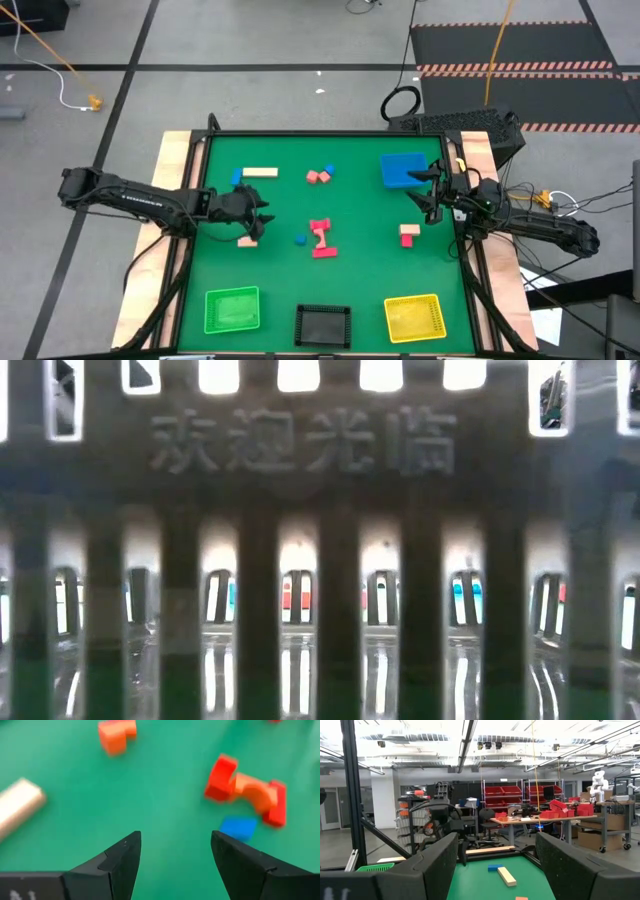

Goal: Sort & place blocks by color
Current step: Put the light brown block into the green bin

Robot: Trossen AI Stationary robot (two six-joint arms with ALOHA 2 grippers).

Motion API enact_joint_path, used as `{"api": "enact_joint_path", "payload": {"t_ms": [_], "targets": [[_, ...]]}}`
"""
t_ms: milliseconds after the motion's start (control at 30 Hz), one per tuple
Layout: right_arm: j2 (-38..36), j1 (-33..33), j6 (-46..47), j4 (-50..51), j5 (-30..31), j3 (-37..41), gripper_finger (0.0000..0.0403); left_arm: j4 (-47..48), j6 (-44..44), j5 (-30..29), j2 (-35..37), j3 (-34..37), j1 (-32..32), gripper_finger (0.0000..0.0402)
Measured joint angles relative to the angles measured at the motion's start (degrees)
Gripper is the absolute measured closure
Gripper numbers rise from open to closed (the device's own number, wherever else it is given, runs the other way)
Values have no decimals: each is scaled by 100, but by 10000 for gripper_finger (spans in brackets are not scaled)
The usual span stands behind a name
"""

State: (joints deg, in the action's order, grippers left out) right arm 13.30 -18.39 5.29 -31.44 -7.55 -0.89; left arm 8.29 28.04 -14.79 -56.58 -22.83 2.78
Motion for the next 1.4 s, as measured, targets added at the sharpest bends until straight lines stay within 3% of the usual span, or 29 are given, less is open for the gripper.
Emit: {"api": "enact_joint_path", "payload": {"t_ms": [233,467,700,900,1400], "targets": [[0,-2,-1,0,-2,0,145,1130,402,347,0,0,631,160],[-1,0,0,-1,-2,0,145,1733,655,308,-39,0,1189,155],[0,-2,-1,-1,-1,1,145,1867,1009,282,-42,0,1713,86],[-2,0,0,-2,-2,0,145,2162,695,-95,-42,0,1964,37],[-1,-1,-1,-1,-2,1,145,1851,767,-179,-44,391,2067,87]]}}
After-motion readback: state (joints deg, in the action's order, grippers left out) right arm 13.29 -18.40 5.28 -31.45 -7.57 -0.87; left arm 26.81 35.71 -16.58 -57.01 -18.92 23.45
